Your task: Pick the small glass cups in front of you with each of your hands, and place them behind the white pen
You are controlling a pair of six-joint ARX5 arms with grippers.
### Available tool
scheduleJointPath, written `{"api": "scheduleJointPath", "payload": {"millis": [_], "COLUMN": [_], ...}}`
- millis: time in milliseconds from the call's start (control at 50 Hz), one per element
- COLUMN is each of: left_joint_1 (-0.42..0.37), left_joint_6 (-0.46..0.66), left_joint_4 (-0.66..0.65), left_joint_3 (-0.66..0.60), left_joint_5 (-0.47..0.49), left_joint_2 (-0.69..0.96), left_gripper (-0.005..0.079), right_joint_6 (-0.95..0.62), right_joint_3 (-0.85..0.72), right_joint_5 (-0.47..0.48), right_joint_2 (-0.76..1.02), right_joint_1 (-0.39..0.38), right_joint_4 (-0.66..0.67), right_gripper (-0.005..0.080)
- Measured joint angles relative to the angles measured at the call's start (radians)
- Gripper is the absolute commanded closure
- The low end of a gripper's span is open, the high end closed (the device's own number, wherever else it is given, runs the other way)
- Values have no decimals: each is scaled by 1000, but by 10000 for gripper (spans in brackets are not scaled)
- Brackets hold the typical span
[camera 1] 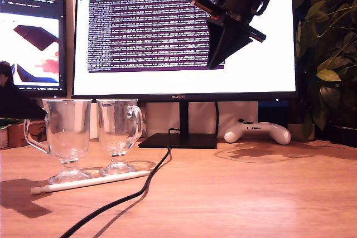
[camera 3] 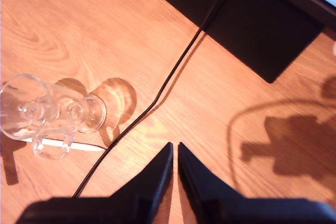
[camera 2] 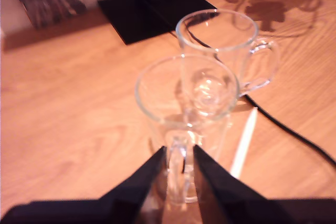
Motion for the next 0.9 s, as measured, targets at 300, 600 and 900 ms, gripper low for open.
{"api": "scheduleJointPath", "payload": {"millis": [300,600,900], "left_joint_1": [0,0,0], "left_joint_6": [-1,-55,-207], "left_joint_4": [-97,-277,-358], "left_joint_3": [0,0,0], "left_joint_5": [5,-61,-148], "left_joint_2": [-153,-354,-478], "left_gripper": [604,768,761], "right_joint_6": [0,-3,-22], "right_joint_3": [0,0,0], "right_joint_5": [0,0,-4], "right_joint_2": [0,0,0], "right_joint_1": [0,0,-33], "right_joint_4": [-7,-26,-49], "right_gripper": [765,765,765]}}
